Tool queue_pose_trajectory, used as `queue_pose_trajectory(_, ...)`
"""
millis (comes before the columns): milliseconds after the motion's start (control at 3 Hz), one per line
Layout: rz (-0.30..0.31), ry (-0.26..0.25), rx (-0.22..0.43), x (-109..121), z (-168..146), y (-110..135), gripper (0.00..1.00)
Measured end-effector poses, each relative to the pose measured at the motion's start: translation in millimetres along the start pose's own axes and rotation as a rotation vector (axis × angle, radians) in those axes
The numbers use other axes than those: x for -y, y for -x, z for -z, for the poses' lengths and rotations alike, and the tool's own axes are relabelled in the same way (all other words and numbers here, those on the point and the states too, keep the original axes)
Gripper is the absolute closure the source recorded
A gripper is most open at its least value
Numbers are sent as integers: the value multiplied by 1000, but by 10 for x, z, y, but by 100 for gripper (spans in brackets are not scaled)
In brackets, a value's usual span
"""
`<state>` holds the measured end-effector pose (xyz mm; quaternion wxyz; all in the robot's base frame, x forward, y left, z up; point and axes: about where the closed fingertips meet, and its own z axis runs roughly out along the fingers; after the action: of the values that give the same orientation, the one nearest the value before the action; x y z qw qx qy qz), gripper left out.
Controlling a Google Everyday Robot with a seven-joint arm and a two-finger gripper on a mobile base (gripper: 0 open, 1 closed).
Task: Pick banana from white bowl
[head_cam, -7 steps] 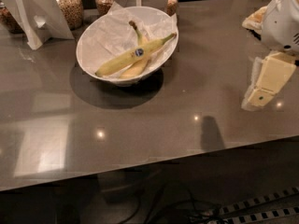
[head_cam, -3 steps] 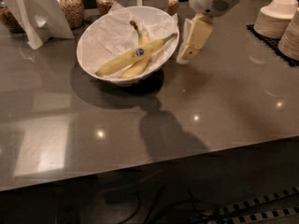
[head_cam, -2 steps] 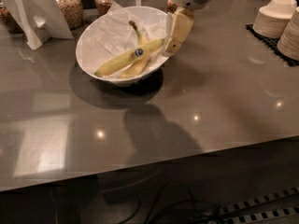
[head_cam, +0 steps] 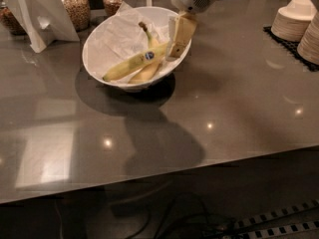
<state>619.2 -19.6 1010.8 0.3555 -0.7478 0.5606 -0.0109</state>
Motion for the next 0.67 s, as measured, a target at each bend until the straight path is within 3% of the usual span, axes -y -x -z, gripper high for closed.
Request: queue_pose_trajectory(667, 106, 47, 34, 107, -493, 133, 33)
